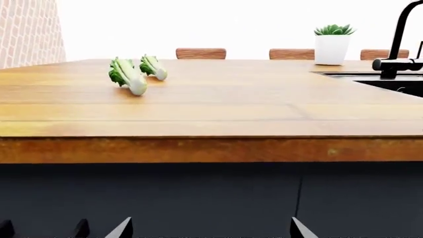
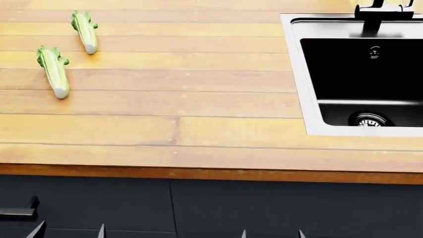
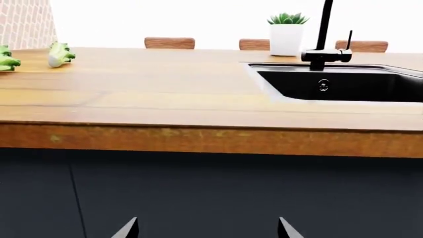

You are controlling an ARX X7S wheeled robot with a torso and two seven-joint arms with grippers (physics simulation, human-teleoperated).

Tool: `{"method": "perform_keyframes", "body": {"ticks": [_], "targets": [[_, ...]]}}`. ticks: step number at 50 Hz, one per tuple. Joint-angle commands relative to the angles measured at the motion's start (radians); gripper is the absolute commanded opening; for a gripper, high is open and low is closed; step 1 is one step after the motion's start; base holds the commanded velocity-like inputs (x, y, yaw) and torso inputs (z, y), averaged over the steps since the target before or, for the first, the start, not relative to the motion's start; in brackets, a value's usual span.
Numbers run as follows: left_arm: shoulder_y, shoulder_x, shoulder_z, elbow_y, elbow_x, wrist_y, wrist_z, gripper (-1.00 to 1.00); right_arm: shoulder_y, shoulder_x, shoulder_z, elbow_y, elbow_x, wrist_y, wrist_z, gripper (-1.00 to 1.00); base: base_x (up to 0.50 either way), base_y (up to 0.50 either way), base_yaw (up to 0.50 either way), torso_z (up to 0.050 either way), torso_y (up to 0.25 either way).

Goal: Place the celery and the celery on separate cutting boards.

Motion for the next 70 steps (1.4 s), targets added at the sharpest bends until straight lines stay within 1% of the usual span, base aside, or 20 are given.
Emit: {"method": "perform_keyframes", "body": {"ticks": [1, 8, 10, 25, 30, 31, 32, 33, 35, 36, 37, 39, 42, 44, 47, 49, 53, 60, 66, 70], "targets": [[0.011, -0.012, 0.003, 0.006, -0.01, 0.007, -0.001, 1.0, 0.001, 0.005, -0.008, 0.001, 0.004, -0.003, 0.006, 1.0, 0.0, 0.0, 0.0, 0.05, 0.0], [-0.004, -0.007, 0.007, -0.01, 0.002, -0.005, -0.022, 1.0, 0.005, 0.008, -0.013, 0.003, 0.002, 0.005, 0.012, 1.0, 0.0, 0.0, 0.0, 0.05, 0.0], [0.0, -0.003, -0.004, -0.016, -0.036, 0.021, -0.003, 1.0, 0.005, 0.01, -0.015, 0.002, 0.0, 0.005, 0.015, 1.0, 0.0, 0.08, 0.0, 0.0, 0.0], [-0.014, -0.006, 0.012, -0.021, -0.012, -0.023, -0.038, 1.0, 0.004, 0.016, -0.021, 0.001, 0.011, 0.001, 0.019, 1.0, 0.0, 0.48, 0.0, 0.0, 0.0], [-0.006, -0.011, 0.017, 0.029, -0.013, -0.065, -0.054, 1.0, 0.004, 0.016, -0.012, -0.028, 0.04, 0.021, 0.021, 1.0, 0.0, 0.22, 0.0, 0.0, 0.0], [0.004, -0.012, -0.001, 0.101, -0.076, -0.12, -0.052, 1.0, -0.006, 0.018, 0.009, -0.097, 0.091, 0.056, 0.022, 1.0, 0.0, 0.0, 0.0, 0.0, 0.0], [0.006, -0.036, 0.009, 0.191, -0.065, -0.218, -0.077, 1.0, -0.005, 0.03, 0.013, -0.167, 0.116, 0.119, 0.032, 1.0, 0.0, 0.0, 0.0, 0.0, 0.0], [0.002, -0.036, -0.02, 0.268, -0.148, -0.303, -0.084, 1.0, -0.004, 0.045, 0.009, -0.226, 0.113, 0.156, 0.043, 1.0, 0.0, 0.0, 0.0, 0.0, 0.0], [-0.03, -0.076, -0.026, 0.426, -0.18, -0.416, -0.105, 1.0, 0.029, 0.08, 0.031, -0.355, 0.144, 0.298, 0.077, 1.0, 0.0, 0.0, 0.0, 0.0, 0.0], [-0.032, -0.086, -0.034, 0.454, -0.192, -0.45, -0.116, 1.0, 0.038, 0.088, 0.036, -0.379, 0.153, 0.331, 0.084, 1.0, 0.0, 0.0, 0.0, 0.0, 0.0], [-0.061, -0.112, -0.046, 0.526, -0.234, -0.538, -0.126, 1.0, 0.073, 0.131, 0.046, -0.476, 0.15, 0.425, 0.107, 1.0, 0.0, 0.0, 0.0, 0.0, 0.0], [-0.093, -0.132, -0.061, 0.579, -0.278, -0.628, -0.143, 1.0, 0.111, 0.159, 0.081, -0.552, 0.197, 0.518, 0.117, 1.0, 0.0, 0.0, 0.0, 0.0, 0.0], [-0.246, -0.192, -0.127, 0.713, -0.412, -0.871, -0.2, 1.0, 0.233, 0.218, 0.152, -0.679, 0.336, 0.766, 0.138, 1.0, 0.0, 0.0, 0.0, 0.0, 0.0], [-0.357, -0.2, -0.192, 0.716, -0.515, -0.995, -0.231, 1.0, 0.352, 0.239, 0.21, -0.726, 0.443, 0.918, 0.157, 1.0, 0.0, 0.0, 0.0, 0.0, 0.0], [-0.436, -0.185, -0.246, 0.704, -0.624, -1.116, -0.272, 1.0, 0.498, 0.261, 0.263, -0.723, 0.536, 1.059, 0.171, 1.0, 0.0, 0.0, 0.0, 0.0, 0.0], [-0.476, -0.17, -0.305, 0.704, -0.708, -1.193, -0.317, 1.0, 0.543, 0.273, 0.283, -0.725, 0.561, 1.102, 0.183, 1.0, 0.0, 0.0, 0.0, 0.0, 0.0], [-0.575, -0.196, -0.325, 0.691, -0.739, -1.259, -0.352, 1.0, 0.576, 0.304, 0.284, -0.716, 0.572, 1.121, 0.167, 1.0, 0.0, 0.0, 0.0, 0.0, 0.0], [-0.614, -0.194, -0.324, 0.657, -0.727, -1.27, -0.381, 1.0, 0.597, 0.326, 0.263, -0.655, 0.538, 1.072, 0.131, 1.0, 0.18, 0.01, 0.0, 0.0, 0.0], [-0.647, -0.21, -0.284, 0.613, -0.715, -1.282, -0.366, 1.0, 0.592, 0.322, 0.272, -0.641, 0.558, 1.082, 0.126, 1.0, 0.49, 0.03, 0.0, 0.0, 0.0], [-0.66, -0.184, -0.298, 0.606, -0.75, -1.309, -0.386, 1.0, 0.591, 0.326, 0.26, -0.636, 0.551, 1.082, 0.127, 1.0, 0.5, 0.04, 0.0, 0.0, 0.0]]}}
